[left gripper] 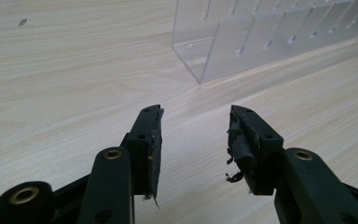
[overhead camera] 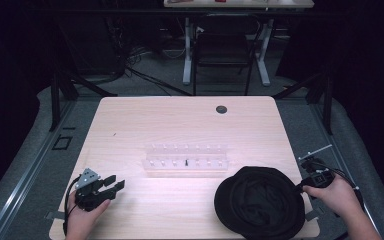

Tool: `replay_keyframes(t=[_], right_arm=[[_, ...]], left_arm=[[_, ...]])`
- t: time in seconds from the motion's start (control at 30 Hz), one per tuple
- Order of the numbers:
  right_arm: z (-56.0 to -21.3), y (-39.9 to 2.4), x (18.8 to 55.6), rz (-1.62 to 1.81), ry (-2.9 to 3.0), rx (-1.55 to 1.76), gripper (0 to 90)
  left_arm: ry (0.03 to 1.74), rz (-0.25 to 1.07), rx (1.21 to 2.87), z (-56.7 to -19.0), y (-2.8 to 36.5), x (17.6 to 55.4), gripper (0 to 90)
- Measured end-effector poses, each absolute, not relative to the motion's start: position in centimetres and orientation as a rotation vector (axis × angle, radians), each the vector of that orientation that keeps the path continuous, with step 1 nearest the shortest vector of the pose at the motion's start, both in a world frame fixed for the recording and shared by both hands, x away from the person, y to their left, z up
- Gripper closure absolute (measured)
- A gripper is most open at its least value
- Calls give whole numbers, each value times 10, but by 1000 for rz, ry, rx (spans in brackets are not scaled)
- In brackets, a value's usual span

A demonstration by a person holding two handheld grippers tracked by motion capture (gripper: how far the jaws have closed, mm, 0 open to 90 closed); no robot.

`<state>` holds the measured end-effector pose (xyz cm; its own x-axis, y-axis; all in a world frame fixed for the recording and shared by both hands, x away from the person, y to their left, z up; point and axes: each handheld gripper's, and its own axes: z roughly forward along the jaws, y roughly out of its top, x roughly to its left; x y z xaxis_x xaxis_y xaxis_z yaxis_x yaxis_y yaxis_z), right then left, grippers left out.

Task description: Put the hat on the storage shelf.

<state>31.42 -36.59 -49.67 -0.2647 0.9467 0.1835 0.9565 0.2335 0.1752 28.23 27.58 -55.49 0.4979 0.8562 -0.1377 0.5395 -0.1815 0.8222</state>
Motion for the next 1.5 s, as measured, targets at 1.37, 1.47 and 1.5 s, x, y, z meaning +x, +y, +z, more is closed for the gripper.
replay_keyframes(t=[1.37, 1.47, 1.5], right_arm=[[-444, -356, 301, -501, -2306, -1938, 872], [-438, -358, 302, -460, -2326, -1879, 873], [-438, -356, 301, -510, -2297, -1903, 873]], left_arm=[[1172, 451, 1857, -556, 276, 282, 544], [1173, 450, 1857, -556, 275, 283, 543], [1173, 450, 1859, -556, 275, 283, 543]])
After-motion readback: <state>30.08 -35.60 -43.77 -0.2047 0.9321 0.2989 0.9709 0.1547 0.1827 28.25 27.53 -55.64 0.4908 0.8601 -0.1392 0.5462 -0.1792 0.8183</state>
